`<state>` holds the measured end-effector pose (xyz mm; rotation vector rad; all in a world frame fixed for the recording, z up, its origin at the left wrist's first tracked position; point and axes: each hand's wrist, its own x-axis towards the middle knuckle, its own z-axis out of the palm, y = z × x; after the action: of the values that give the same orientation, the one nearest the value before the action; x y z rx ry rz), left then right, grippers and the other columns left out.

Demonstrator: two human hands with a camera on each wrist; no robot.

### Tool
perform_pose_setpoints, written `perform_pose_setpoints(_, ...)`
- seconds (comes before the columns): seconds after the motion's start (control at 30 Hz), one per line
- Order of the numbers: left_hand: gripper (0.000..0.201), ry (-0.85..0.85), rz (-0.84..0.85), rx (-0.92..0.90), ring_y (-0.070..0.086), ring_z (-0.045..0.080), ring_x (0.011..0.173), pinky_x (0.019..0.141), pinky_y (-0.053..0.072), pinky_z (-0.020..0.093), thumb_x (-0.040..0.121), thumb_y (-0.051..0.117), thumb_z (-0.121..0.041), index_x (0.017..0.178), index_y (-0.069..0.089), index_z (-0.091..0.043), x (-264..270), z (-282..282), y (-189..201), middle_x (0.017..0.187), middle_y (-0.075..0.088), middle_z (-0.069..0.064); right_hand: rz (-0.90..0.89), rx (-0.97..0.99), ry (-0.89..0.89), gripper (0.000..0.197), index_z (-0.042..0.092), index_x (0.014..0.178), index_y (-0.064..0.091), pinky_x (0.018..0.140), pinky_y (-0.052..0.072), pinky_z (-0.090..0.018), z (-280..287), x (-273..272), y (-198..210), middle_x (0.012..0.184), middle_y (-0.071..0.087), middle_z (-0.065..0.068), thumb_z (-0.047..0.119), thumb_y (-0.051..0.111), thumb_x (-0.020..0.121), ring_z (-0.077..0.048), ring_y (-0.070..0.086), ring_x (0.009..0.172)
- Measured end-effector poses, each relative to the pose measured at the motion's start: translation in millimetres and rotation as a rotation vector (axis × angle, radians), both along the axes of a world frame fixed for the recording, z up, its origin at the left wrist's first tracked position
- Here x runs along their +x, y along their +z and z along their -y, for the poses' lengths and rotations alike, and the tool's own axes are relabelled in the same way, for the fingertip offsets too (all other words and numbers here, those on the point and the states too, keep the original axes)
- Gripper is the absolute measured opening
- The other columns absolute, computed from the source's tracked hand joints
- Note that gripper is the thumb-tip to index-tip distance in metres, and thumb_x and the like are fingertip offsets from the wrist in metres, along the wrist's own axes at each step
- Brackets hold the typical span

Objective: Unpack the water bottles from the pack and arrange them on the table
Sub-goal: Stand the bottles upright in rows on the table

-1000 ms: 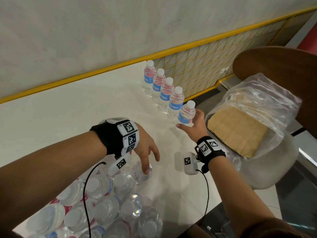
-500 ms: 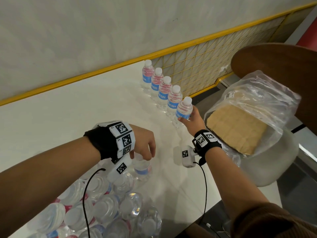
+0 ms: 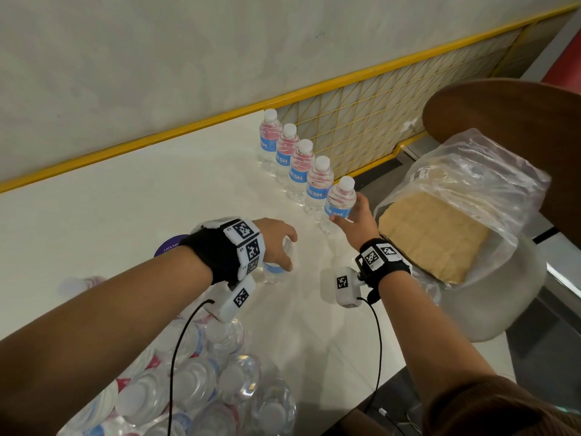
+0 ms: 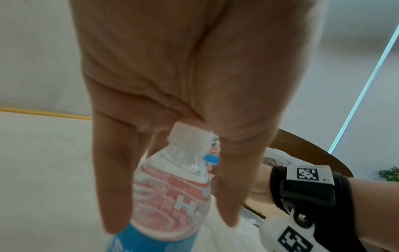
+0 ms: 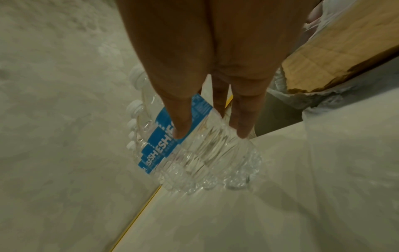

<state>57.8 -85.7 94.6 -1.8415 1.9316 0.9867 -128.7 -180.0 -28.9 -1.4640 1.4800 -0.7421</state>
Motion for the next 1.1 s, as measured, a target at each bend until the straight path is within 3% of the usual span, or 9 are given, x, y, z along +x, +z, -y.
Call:
perform_pose_setpoints(0.2,0.059,0.003,-0.006,-0.032,0.047,0.020,0.123,0.087,0.037,0.023,0.085,0.067,-0.027,0.138,0.042,-0.020,1.1,0.7,-5.4,0.137,0.048,0.002,-0.042,0.003,-0.016,0.067,0.020,0.141,0.031,0.103,0.042,-0.038,0.5,-1.0,1.2,0.141,0.049,-0.003,0.017,0.068,0.085,-0.021,0.050,0.126)
perform_pose_setpoints(0.33,0.058,0.004,-0.005,-0.041,0.047,0.020,0.124,0.092,0.038,0.025,0.085,0.067,-0.028,0.137,0.043,-0.020,1.8,-0.4,-5.7,0.136,0.048,0.002,-0.018,0.000,-0.069,0.065,0.019,0.137,0.035,0.101,0.045,-0.037,-0.3,4.8,-0.8,0.139,0.051,-0.003,0.016,0.071,0.083,-0.021,0.054,0.122)
perform_pose_setpoints(0.6,0.058,-0.002,0.008,-0.037,0.049,0.021,0.121,0.083,0.035,0.022,0.085,0.068,-0.028,0.137,0.043,-0.020,0.5,0.2,-5.4,0.135,0.049,0.003,-0.007,0.002,-0.102,0.068,0.018,0.134,0.035,0.101,0.047,-0.042,1.5,10.1,-6.6,0.135,0.053,-0.004,0.019,0.074,0.079,-0.022,0.056,0.119)
perform_pose_setpoints(1.1,0.057,-0.008,0.017,-0.030,0.050,0.021,0.120,0.082,0.035,0.022,0.086,0.066,-0.028,0.137,0.043,-0.020,0.0,0.7,-4.9,0.134,0.049,0.003,-0.022,0.005,-0.131,0.067,0.017,0.134,0.034,0.102,0.047,-0.041,-0.2,14.2,-6.1,0.136,0.052,-0.005,0.020,0.074,0.080,-0.023,0.055,0.120)
